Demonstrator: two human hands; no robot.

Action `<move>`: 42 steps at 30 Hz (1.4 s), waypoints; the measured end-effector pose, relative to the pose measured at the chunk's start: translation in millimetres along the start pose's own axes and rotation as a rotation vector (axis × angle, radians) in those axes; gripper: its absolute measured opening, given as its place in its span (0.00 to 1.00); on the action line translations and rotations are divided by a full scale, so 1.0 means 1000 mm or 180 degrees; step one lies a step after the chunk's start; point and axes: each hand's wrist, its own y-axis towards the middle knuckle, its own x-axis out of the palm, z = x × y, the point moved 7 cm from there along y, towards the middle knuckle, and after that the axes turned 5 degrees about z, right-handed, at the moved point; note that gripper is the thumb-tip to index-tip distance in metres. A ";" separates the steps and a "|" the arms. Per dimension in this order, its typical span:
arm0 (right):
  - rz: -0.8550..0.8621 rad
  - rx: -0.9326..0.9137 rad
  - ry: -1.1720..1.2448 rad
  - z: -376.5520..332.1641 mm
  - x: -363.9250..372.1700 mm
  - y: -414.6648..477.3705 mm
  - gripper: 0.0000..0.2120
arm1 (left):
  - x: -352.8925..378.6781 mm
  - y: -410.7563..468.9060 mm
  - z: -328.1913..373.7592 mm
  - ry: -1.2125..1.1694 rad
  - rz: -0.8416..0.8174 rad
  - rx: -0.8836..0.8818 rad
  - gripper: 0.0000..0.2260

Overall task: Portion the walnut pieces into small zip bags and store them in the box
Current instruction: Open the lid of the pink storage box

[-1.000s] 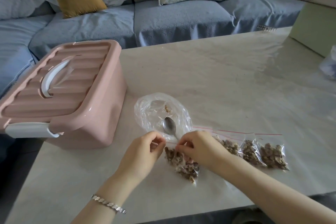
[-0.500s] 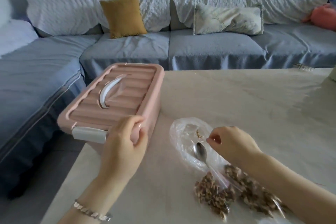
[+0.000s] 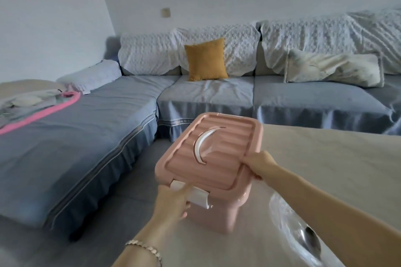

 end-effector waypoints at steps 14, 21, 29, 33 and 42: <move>-0.0486 -0.0268 -0.1265 0.031 -0.069 -0.057 0.11 | -0.021 0.039 0.037 0.0785 -0.0006 0.1161 0.08; 0.0803 -0.0609 -0.1776 0.015 -0.105 0.046 0.20 | -0.016 0.053 0.047 0.1707 0.0278 0.1610 0.17; 0.0637 -0.0385 -0.1322 0.023 -0.097 0.077 0.20 | -0.015 0.052 0.044 0.1549 0.0259 0.1499 0.21; 0.0591 -0.0174 -0.1438 0.035 -0.108 0.077 0.12 | -0.015 0.049 0.048 0.1525 0.0270 0.1636 0.19; 0.0176 -0.3273 -0.1898 -0.015 -0.062 -0.054 0.08 | -0.036 0.058 0.019 0.1638 0.0340 0.1348 0.15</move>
